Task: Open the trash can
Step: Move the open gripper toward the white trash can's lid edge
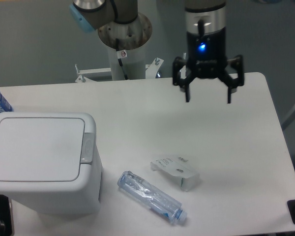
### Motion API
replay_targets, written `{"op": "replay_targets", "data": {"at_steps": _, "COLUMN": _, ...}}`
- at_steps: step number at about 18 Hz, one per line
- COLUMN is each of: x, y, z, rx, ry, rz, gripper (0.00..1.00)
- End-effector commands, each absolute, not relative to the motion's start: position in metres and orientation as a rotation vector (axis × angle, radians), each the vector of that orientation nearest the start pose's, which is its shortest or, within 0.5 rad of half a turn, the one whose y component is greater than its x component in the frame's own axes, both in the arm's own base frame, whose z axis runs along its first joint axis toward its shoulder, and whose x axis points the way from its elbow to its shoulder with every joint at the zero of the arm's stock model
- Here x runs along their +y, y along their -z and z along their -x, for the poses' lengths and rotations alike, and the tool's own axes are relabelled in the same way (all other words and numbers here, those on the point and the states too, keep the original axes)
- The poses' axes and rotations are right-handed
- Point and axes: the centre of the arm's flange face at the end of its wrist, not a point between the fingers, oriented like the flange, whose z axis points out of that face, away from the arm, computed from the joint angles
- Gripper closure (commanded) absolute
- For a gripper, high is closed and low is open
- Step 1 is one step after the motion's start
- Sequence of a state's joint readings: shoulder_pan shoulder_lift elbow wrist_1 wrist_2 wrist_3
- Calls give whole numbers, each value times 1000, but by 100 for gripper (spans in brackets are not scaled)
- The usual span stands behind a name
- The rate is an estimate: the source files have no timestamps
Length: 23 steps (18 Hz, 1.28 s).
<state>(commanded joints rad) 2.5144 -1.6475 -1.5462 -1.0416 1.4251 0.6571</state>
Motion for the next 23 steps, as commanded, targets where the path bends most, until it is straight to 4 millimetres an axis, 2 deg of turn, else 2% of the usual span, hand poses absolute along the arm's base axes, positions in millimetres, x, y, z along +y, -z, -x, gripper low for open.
{"op": "replay_targets", "data": {"at_steps": 5, "x": 480, "y": -510, "z": 339, "rx": -534, "ry": -209, "rz": 2629, "gripper": 0}}
{"op": "replay_targets", "data": {"at_steps": 9, "x": 500, "y": -505, "z": 326, "rx": -650, "ry": 10, "rz": 2538, "gripper": 0}}
{"op": "replay_targets", "data": {"at_steps": 12, "x": 507, "y": -507, "z": 320, "rx": -690, "ry": 147, "rz": 2475, "gripper": 0}}
{"op": "replay_targets", "data": {"at_steps": 18, "x": 522, "y": -495, "z": 318, "rx": -757, "ry": 360, "rz": 2404, "gripper": 0}}
{"op": "replay_targets", "data": {"at_steps": 20, "x": 525, "y": -488, "z": 320, "rx": -774, "ry": 374, "rz": 2407, "gripper": 0}}
{"op": "replay_targets", "data": {"at_steps": 23, "x": 532, "y": -485, "z": 312, "rx": -753, "ry": 384, "rz": 2419, "gripper": 0}}
